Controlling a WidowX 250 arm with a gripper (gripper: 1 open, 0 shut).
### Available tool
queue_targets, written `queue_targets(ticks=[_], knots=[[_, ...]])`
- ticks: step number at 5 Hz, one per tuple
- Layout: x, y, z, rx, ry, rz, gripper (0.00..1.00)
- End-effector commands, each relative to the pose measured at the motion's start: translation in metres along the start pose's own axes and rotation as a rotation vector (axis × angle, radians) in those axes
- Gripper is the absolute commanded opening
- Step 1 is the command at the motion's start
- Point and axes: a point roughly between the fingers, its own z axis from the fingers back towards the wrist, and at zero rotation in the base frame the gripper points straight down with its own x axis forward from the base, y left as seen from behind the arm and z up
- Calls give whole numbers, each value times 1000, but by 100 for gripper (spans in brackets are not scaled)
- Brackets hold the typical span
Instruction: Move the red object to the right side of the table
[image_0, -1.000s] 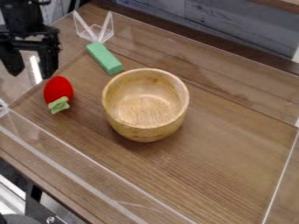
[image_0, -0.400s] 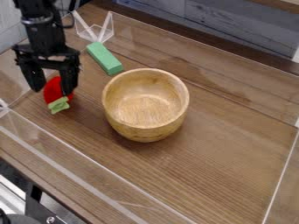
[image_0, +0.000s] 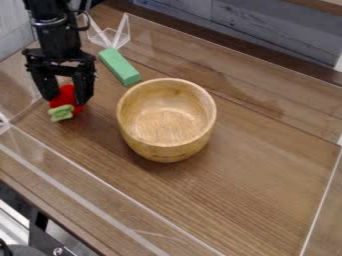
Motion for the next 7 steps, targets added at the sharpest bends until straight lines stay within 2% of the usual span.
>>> queue_targets(ticks=[1, 3, 5, 6, 7], knots=[[10, 11, 15, 11, -37, 9, 100], [4, 10, 10, 4, -38, 67, 100], [3, 45, 3, -10, -34, 98, 100], [4, 50, -9, -20, -34, 85, 100], [2, 50, -5, -16, -35, 48, 0]])
